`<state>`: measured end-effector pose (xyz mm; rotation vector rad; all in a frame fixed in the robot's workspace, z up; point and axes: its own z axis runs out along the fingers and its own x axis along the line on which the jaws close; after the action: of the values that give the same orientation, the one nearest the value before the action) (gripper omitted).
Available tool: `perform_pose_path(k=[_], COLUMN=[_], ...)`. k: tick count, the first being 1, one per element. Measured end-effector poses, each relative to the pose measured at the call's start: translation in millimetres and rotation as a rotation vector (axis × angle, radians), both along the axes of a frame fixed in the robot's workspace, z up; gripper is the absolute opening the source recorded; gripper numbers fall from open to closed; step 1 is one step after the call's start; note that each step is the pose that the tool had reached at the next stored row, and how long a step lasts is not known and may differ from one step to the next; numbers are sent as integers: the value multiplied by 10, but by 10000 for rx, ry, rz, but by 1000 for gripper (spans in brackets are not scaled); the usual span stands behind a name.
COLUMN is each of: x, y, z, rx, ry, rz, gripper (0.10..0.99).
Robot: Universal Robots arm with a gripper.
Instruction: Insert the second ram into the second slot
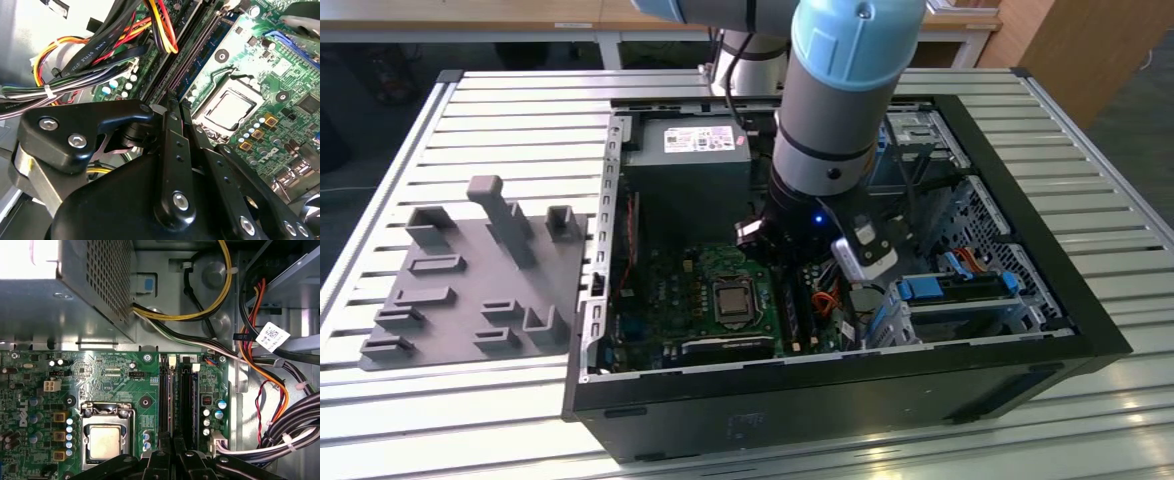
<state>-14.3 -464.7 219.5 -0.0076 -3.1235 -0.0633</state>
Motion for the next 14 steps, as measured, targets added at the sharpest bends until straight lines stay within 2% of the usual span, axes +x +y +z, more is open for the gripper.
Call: perform_pose_path(k=[14], x=[0], y=[0], z=[-24], rx=[1], ry=[8], rz=[-7], gripper=[137])
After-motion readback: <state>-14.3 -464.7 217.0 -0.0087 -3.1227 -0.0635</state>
